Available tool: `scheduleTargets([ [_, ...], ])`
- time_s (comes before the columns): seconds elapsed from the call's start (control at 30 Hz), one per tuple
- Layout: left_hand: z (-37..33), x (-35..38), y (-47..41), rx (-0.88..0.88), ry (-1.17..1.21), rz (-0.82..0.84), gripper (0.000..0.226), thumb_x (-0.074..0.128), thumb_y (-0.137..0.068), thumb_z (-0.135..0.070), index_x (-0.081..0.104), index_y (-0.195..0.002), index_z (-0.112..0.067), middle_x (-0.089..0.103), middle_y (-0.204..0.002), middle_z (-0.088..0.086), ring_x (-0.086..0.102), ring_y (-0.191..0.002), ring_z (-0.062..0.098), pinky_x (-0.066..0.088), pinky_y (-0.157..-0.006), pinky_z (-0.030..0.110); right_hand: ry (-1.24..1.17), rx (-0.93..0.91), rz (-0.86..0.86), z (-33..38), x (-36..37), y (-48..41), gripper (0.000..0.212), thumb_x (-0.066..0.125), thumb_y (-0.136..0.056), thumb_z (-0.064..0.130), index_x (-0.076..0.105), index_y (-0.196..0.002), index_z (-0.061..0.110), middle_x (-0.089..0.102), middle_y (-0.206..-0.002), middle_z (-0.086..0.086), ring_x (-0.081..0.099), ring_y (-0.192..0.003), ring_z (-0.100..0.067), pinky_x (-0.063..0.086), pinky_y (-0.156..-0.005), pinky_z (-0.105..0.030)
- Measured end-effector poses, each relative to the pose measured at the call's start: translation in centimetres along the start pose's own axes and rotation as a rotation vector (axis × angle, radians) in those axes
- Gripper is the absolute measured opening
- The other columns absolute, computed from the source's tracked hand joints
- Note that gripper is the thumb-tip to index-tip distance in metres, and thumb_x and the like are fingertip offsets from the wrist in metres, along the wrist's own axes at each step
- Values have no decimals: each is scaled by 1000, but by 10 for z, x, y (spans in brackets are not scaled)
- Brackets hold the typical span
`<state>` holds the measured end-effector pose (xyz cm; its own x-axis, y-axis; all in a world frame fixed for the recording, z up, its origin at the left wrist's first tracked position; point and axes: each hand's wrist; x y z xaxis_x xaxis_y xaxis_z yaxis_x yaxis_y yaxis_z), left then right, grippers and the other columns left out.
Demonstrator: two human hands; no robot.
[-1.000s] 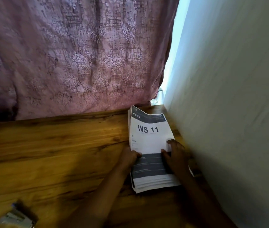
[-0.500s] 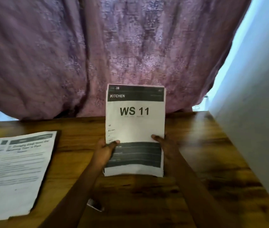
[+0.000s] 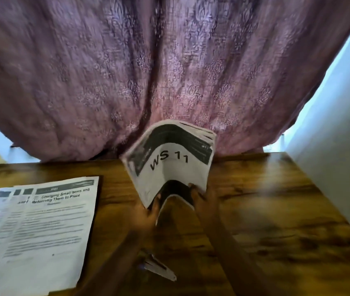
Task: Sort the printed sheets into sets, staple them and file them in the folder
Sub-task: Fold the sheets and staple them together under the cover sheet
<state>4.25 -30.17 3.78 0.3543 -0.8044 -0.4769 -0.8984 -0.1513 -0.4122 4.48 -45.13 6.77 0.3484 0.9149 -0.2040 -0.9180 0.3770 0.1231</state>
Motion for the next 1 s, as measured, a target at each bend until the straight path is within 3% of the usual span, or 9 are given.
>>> scheduleTargets([
  [0.07, 0, -6, -10, -14, -59, 52, 50, 54, -89, -46, 67, -81, 2, 68, -67, 15, 65, -57, 22, 37, -57, -2, -31, -87, -66, 2, 5, -4, 24, 58, -79, 51, 53, -86, 29, 60, -91, -3, 61, -93, -24, 53, -86, -43],
  [0.13, 9, -6, -14, -107, -62, 67, 41, 60, -89, -37, 69, -90, 3, 71, -79, 17, 70, -69, 30, 39, -72, 4, -31, -147, -55, 0, 11, -2, 5, 63, -88, 22, 59, -90, 24, 61, -87, 3, 61, -88, -18, 54, -78, -31],
  [0.2, 11, -7, -14, -144, 1, 91, 30, 68, -88, -20, 66, -108, 3, 70, -100, 17, 69, -90, 30, 42, -79, 15, 21, -157, -99, -6, 15, 1, 17, 64, -88, 16, 60, -105, 11, 59, -94, 1, 57, -89, -14, 48, -84, -28],
  [0.3, 2, -16, -23, -203, 67, 151, 42, 65, -90, -13, 53, -128, 0, 54, -116, 0, 48, -105, 12, 32, -89, 15, -27, -116, -123, -1, 15, 3, 13, 62, -89, 17, 51, -92, 22, 54, -83, 12, 48, -72, 3, 44, -79, -21],
  [0.4, 8, -16, -35, -337, 173, 288, 45, 64, -90, -11, 49, -133, -6, 55, -130, 4, 52, -120, 22, 39, -88, 21, -84, -98, -102, 1, 6, -4, 19, 61, -91, 21, 50, -105, 29, 55, -96, 15, 53, -89, -3, 43, -87, -23],
  [0.5, 24, -13, -32, -476, 233, 382, 38, 66, -87, -5, 56, -123, -12, 60, -123, 4, 57, -116, 27, 45, -84, 25, 8, -39, -60, -11, 2, -10, 39, 59, -91, 20, 48, -128, 18, 56, -122, 0, 53, -113, -19, 43, -97, -36],
  [0.67, 45, -8, -17, -583, 266, 470, 32, 68, -83, -1, 59, -88, -31, 65, -105, 2, 60, -110, 27, 47, -89, 33, 207, 179, -29, -37, 6, -9, 43, 57, -93, 21, 44, -134, 15, 51, -135, -8, 49, -123, -29, 38, -105, -43],
  [0.9, 50, -6, 1, -780, 182, 527, 18, 64, -89, -11, 53, -85, -25, 62, -102, 6, 59, -87, 17, 47, -84, 35, 421, 311, 64, -45, 8, -5, 48, 53, -95, 25, 36, -139, 15, 45, -140, -7, 45, -127, -27, 32, -111, -39],
  [1.0, 53, -14, 11, -817, 133, 606, 18, 68, -85, -9, 57, -94, -20, 64, -104, 5, 61, -90, 18, 51, -85, 37, 439, 339, 104, -47, 6, 7, 43, 51, -96, 21, 39, -136, 11, 46, -138, -9, 45, -125, -26, 31, -108, -35],
])
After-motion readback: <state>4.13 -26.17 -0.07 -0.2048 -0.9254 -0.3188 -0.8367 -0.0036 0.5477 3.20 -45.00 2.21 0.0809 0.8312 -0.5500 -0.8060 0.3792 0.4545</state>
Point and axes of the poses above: each hand's wrist, its own y-axis away from the middle knuckle, its own x-axis out of the palm, z = x × y
